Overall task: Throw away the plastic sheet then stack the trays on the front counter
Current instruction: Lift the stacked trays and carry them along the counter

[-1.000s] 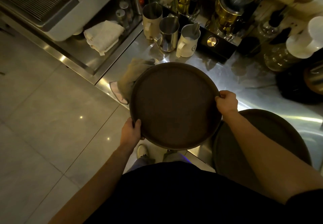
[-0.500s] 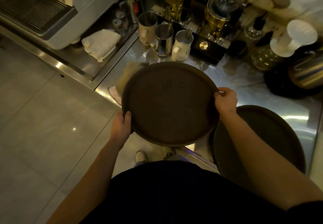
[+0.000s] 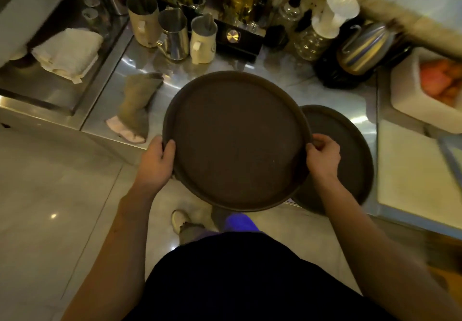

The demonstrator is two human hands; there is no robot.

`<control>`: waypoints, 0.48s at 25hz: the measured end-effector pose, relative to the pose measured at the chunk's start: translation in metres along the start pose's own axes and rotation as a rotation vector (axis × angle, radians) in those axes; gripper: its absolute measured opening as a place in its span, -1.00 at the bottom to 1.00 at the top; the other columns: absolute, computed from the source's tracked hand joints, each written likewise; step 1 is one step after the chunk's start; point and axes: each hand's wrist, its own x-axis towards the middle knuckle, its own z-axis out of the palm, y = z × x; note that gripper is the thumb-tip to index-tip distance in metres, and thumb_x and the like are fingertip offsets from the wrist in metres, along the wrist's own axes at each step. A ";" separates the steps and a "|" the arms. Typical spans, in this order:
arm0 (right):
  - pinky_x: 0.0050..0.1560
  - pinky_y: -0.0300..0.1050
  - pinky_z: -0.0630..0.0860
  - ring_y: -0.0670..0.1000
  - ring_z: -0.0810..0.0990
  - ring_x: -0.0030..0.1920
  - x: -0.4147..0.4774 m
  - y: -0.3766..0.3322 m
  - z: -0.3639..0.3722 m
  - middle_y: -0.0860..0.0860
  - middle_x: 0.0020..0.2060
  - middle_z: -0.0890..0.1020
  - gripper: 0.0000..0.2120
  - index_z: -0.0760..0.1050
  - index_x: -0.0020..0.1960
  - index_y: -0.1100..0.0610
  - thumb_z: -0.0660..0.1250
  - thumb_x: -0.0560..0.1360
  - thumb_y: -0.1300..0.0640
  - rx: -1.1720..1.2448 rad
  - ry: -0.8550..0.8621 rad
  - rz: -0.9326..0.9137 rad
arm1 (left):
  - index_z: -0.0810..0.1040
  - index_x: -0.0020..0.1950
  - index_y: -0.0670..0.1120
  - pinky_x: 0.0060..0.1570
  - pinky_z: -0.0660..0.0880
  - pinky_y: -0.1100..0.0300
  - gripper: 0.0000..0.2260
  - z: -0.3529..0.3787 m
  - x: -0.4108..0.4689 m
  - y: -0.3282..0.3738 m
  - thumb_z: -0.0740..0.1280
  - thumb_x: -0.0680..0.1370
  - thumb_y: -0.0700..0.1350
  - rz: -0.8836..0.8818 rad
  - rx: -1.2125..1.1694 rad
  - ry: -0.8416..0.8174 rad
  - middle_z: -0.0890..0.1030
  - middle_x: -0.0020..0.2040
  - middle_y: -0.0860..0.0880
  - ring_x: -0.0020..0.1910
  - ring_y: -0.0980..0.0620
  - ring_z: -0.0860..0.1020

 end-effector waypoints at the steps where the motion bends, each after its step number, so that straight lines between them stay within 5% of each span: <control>1: 0.14 -0.06 0.53 -0.04 0.57 0.03 -0.004 0.010 -0.011 -0.03 0.01 0.59 -0.74 0.50 0.25 0.13 0.24 0.57 0.24 -0.005 0.020 0.014 | 0.42 -0.02 -0.14 -0.10 0.54 -0.23 -0.71 0.009 -0.003 0.004 0.16 0.62 0.09 0.031 0.012 -0.012 0.49 -0.18 -0.13 -0.12 -0.23 0.55; 8: 0.20 -0.04 0.44 -0.02 0.53 0.05 0.008 0.071 -0.071 -0.03 -0.02 0.56 -0.75 0.51 0.22 0.15 0.26 0.55 0.25 -0.003 0.082 0.062 | 0.43 -0.04 -0.12 -0.34 0.35 0.19 -0.83 0.079 -0.034 0.039 0.17 0.66 -0.06 0.083 0.069 -0.041 0.45 -0.25 0.01 -0.28 0.11 0.45; 12: 0.19 -0.01 0.46 -0.01 0.52 0.06 0.031 0.108 -0.099 0.01 0.02 0.59 -0.73 0.50 0.24 0.14 0.25 0.55 0.21 0.028 0.030 0.076 | 0.43 -0.03 -0.11 -0.32 0.39 0.16 -0.83 0.123 -0.051 0.060 0.16 0.66 -0.04 0.094 0.117 -0.021 0.46 -0.25 0.01 -0.28 0.09 0.46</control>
